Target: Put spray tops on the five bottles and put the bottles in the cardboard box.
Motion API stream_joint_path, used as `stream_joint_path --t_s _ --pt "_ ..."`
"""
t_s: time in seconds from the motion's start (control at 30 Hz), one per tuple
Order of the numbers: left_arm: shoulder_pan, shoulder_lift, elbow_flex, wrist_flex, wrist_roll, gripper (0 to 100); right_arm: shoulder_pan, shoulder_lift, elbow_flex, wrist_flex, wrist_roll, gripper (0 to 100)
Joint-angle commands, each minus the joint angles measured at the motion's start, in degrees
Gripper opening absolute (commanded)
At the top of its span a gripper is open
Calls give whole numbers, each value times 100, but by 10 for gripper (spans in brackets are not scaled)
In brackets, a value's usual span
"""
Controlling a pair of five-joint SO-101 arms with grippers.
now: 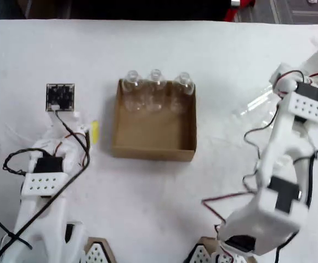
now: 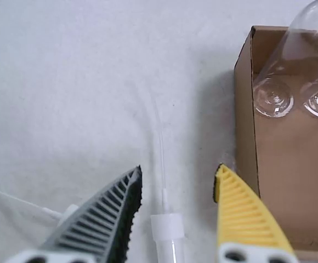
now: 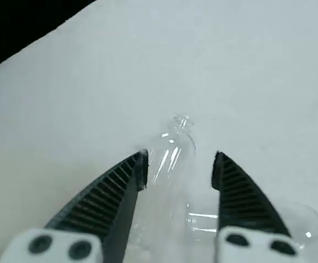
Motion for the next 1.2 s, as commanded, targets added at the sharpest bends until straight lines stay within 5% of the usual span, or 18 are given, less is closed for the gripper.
stream_joint_path --t_s 0.0,0.43,0.9,1.17 --pt "57 4 -44 -193 -62 203 13 892 -1011 13 -141 232" --pt "242 4 -53 -193 -70 203 4 3996 -4422 75 -185 219" --pt "242 4 -53 -193 -70 203 -66 5411 -6708 1481 -185 163" --pt "242 4 -53 -193 -70 203 -75 5437 -7209 2044 -185 12"
